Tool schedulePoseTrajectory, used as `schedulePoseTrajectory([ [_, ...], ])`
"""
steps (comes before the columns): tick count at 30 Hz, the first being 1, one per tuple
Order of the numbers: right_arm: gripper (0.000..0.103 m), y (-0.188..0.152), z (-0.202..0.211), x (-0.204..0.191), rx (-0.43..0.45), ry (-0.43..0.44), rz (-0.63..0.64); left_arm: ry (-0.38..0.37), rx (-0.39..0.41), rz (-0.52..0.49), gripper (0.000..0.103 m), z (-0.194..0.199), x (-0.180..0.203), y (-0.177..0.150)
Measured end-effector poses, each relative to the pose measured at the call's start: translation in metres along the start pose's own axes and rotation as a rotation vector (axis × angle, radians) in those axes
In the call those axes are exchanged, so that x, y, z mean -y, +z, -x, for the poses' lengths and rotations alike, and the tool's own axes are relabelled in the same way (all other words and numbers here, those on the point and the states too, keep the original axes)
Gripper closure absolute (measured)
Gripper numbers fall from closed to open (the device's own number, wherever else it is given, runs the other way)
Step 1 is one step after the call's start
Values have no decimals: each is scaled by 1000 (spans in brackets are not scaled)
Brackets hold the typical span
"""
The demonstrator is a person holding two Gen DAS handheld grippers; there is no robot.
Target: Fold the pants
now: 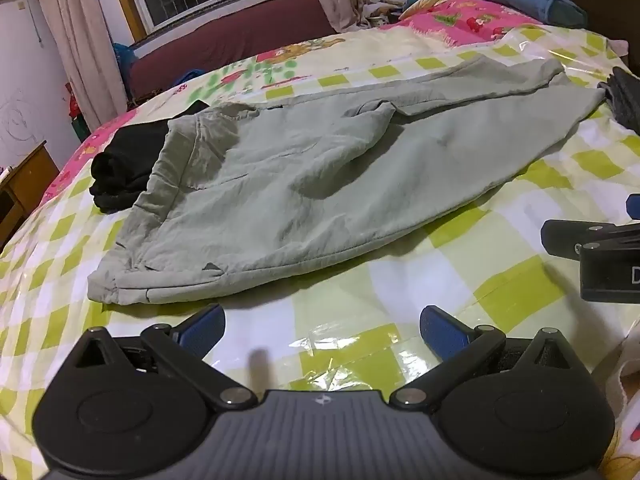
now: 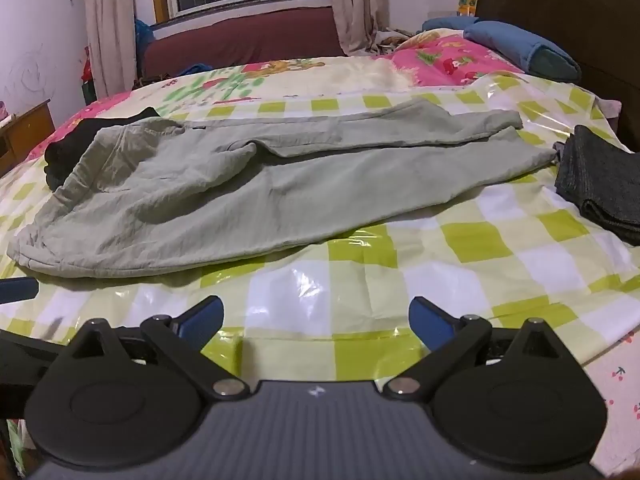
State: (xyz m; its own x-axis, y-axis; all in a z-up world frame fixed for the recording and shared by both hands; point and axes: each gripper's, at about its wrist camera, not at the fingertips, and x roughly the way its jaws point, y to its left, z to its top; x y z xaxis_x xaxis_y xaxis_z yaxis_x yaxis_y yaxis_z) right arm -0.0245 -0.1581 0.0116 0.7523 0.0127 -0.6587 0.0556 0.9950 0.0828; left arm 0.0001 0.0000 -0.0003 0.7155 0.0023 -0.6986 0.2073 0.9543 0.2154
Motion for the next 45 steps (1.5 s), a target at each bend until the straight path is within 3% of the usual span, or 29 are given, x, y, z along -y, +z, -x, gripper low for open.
schedulePoseTrajectory([
  [45,4,-9,-14,-13,-91,21,81,16,-24,34,0,-8,-8,-1],
])
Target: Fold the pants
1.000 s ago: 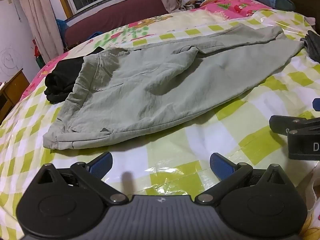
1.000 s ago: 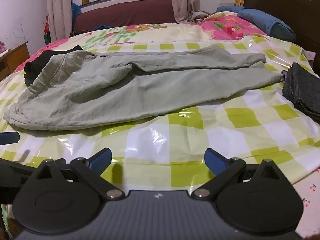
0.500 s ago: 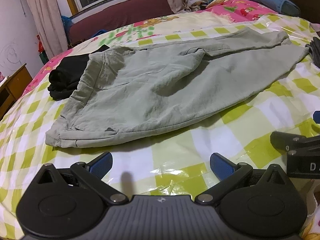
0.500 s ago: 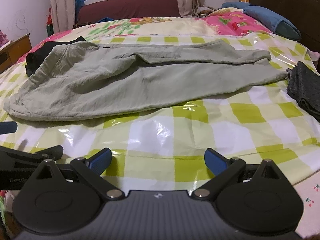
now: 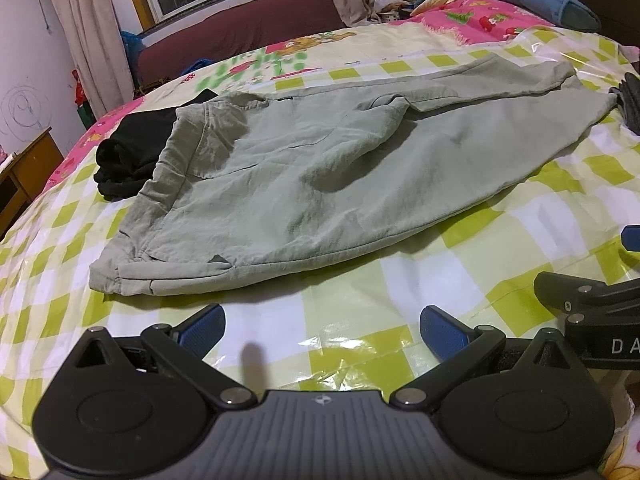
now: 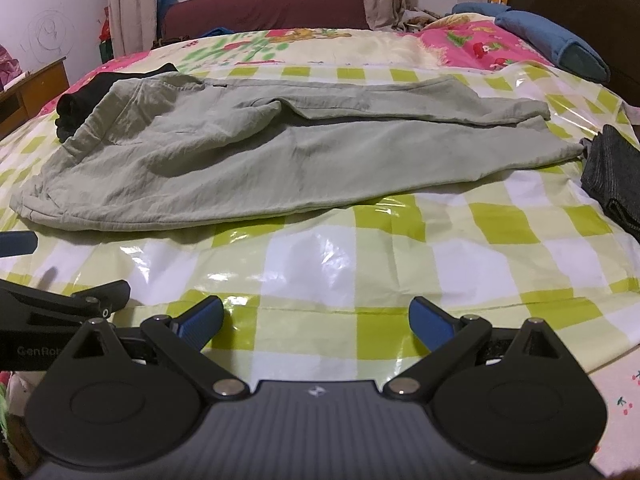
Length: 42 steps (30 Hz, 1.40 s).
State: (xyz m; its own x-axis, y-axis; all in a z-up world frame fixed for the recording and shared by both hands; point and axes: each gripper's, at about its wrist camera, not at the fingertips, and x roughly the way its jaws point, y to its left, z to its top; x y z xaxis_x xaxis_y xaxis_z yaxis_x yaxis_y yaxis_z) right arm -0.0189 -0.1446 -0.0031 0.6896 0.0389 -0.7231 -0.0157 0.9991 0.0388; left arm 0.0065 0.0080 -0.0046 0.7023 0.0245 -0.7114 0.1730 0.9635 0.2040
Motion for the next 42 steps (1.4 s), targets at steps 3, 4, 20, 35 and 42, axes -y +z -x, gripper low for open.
schedulePoseTrajectory([
  [3,4,0,0,0,-1,1,0,2,1,-2,0,0,0,0],
  [4,4,0,-1,0,-3,1,-1,1,1,-2,0,0,0,0],
  [20,4,-1,-2,0,-9,4,-3,6,2,-7,0,-1,-1,-1],
  [35,4,-1,-2,0,-10,4,-2,11,2,-12,0,0,1,-1],
  [42,4,-1,-2,0,-10,3,-2,11,1,-12,0,0,1,-1],
])
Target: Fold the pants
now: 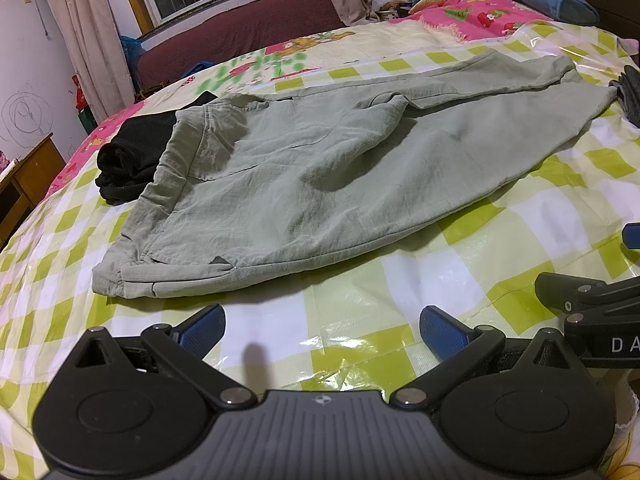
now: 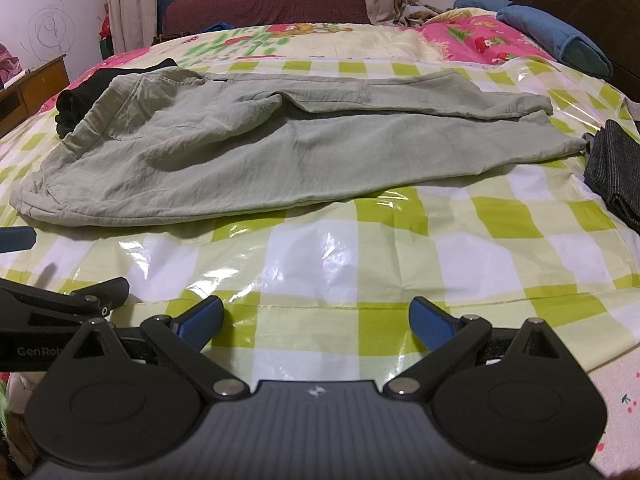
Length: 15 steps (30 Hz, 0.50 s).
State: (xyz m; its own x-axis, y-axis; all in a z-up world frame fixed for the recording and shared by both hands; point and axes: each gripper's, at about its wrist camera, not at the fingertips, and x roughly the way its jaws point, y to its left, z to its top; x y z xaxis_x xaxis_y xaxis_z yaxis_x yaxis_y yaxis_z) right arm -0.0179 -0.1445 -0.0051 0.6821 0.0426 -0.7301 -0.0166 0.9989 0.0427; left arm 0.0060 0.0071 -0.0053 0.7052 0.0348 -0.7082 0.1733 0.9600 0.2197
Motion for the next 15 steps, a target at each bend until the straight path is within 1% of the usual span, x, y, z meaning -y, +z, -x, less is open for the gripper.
schedulePoseTrajectory([
  [15,4,-1,0,0,-1,1,0,1,0,0,0,0,0,0],
])
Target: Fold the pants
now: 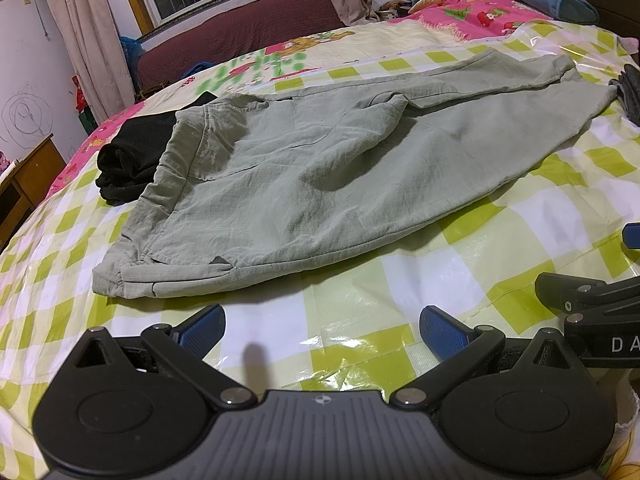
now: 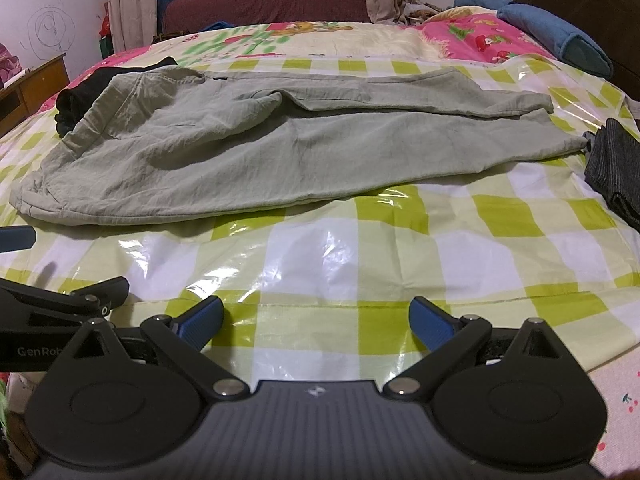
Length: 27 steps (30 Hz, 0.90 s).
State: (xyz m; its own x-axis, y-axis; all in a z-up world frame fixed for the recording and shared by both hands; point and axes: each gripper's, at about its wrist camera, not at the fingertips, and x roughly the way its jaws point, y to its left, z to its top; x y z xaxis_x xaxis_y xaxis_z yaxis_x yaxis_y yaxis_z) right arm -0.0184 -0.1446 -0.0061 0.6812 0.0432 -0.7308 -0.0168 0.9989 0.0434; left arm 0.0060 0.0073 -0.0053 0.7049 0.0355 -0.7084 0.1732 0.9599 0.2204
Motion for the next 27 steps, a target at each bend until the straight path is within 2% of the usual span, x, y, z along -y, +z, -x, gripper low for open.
schedulePoseTrajectory([
  [27,4,0,-1,-1,-4,-7,7,14,0,-14,0,-2,1,0],
])
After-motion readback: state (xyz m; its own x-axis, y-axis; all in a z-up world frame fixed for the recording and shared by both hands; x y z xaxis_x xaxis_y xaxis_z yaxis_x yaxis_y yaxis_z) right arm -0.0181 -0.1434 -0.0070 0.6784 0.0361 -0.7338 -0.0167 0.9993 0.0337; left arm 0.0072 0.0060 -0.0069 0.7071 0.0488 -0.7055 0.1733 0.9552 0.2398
